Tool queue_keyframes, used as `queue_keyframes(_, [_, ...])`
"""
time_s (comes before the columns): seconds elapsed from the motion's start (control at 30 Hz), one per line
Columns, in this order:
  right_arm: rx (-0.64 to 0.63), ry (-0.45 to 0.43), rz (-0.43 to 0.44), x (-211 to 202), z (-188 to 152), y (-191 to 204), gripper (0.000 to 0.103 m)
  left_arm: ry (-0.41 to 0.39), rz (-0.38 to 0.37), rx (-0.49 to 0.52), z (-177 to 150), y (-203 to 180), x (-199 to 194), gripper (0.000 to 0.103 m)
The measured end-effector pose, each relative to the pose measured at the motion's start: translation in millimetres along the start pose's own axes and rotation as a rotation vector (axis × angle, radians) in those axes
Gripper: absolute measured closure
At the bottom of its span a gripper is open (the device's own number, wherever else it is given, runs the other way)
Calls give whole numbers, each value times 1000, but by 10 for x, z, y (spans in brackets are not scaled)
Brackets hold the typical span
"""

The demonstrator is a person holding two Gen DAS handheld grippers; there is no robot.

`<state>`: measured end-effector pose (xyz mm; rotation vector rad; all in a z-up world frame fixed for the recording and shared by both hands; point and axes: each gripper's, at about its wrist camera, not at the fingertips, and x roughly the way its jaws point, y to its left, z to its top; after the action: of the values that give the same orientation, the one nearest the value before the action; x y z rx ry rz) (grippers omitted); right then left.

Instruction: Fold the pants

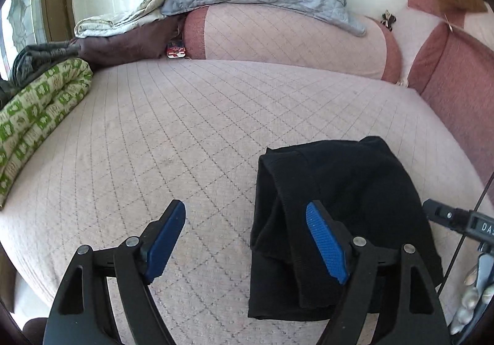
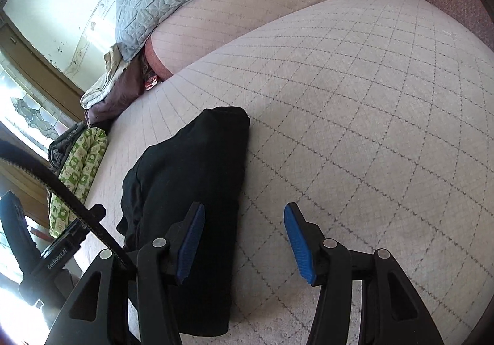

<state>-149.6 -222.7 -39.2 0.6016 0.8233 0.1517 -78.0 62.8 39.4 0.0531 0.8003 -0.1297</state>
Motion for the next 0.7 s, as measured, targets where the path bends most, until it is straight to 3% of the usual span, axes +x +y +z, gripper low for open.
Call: queue_keyframes(0.7, [-24, -28, -20, -6, 33, 7, 39, 71, -42, -4, -41, 24, 97, 23])
